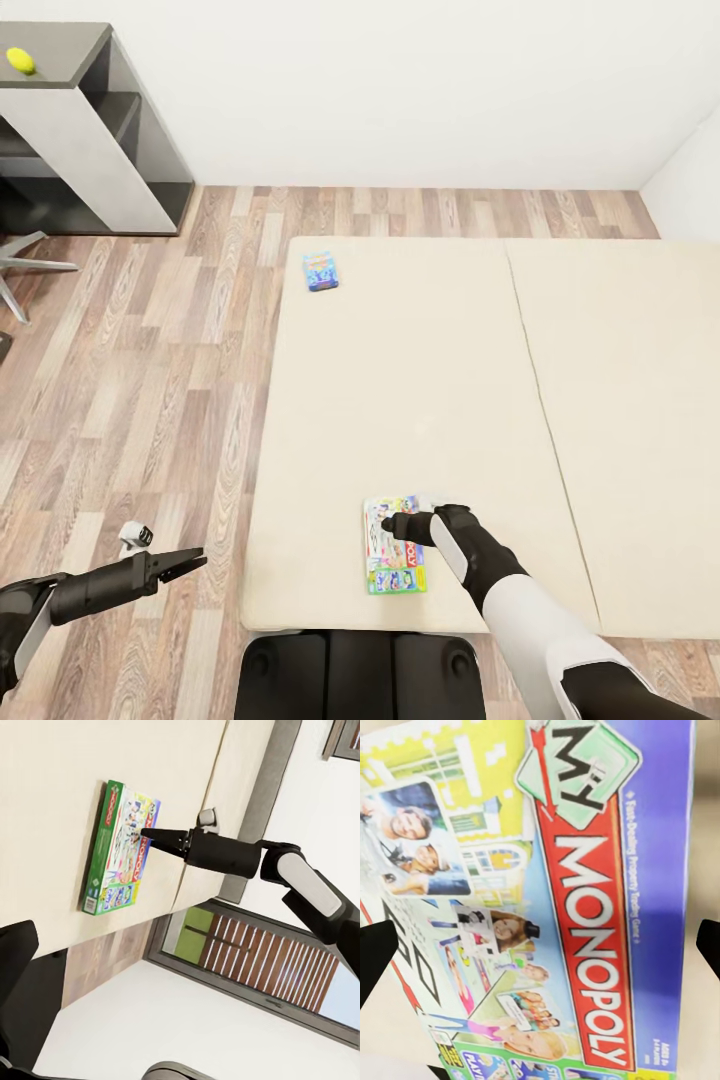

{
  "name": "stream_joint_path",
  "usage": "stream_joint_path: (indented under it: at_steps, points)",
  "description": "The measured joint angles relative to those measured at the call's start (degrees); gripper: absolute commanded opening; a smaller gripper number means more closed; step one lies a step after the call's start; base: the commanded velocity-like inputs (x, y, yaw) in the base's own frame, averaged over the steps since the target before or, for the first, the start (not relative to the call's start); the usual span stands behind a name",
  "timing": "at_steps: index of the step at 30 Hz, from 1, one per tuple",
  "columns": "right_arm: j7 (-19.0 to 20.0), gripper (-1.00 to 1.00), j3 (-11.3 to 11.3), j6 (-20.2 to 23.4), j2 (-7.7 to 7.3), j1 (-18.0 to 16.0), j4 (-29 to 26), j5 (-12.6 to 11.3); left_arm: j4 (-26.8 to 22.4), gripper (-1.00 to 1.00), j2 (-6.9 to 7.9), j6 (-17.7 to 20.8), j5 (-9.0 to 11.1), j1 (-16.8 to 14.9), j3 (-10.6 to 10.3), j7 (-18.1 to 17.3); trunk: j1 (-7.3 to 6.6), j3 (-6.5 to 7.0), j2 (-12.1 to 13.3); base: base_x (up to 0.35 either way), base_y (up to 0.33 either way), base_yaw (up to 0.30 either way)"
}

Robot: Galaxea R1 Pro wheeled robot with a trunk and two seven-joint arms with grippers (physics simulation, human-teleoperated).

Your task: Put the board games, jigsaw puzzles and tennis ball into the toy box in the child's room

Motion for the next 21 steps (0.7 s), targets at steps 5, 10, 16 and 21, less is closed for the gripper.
stream_joint_path:
  at_steps: [5,10,16,21]
  points:
    - [-0.04,1.0,0.0,0.08,0.04,0.0,0.0,0.02,0.0,1.0,0.02,0.0,-0.02,0.0,0.0,0.0,0.0,0.0,0.0,0.0,0.0,0.0]
    - [-0.04,1.0,0.0,0.05,0.04,0.0,0.0,0.05,0.0,1.0,0.02,0.0,0.0,0.0,0.02,0.0,0.0,0.0,0.0,0.0,0.0,0.0]
    - [-0.05,1.0,0.01,-0.02,0.04,0.0,0.0,0.12,-0.01,1.0,0.02,0.0,-0.01,0.0,0.06,0.0,0.0,0.0,0.0,0.0,0.046,0.0]
    - [-0.05,1.0,0.0,0.0,0.11,0.0,0.0,0.03,0.0,1.0,0.02,0.0,0.0,-0.01,0.07,0.0,0.0,0.0,0.0,0.0,0.028,0.0]
